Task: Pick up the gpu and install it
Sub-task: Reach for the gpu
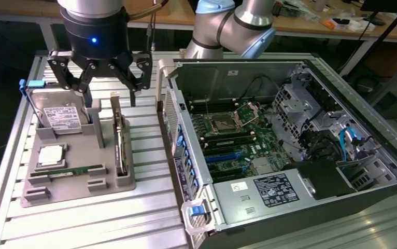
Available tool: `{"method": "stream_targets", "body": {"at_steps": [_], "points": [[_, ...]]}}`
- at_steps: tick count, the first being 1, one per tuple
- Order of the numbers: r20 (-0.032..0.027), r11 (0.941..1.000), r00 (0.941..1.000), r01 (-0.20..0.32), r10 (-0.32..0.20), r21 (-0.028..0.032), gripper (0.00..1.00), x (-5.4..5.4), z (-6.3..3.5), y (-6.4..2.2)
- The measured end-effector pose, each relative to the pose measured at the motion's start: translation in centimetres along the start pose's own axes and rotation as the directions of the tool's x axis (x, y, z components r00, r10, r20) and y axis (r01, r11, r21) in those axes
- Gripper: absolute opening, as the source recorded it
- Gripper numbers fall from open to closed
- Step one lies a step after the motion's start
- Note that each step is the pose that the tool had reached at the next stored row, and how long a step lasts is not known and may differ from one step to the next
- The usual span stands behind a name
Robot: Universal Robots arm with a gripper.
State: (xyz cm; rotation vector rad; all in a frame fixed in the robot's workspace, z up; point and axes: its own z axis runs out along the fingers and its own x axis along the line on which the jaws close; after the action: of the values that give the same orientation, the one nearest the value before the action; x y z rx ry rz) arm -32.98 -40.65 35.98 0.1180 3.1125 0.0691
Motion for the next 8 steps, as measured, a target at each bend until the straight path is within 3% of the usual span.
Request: {"method": "stream_targets", "body": {"at_steps": [8], "points": [[0.0000, 1.0000, 1.0000, 0.000, 0.000, 0.0000, 0.78, 0.0, 1.39, -0.06]]}}
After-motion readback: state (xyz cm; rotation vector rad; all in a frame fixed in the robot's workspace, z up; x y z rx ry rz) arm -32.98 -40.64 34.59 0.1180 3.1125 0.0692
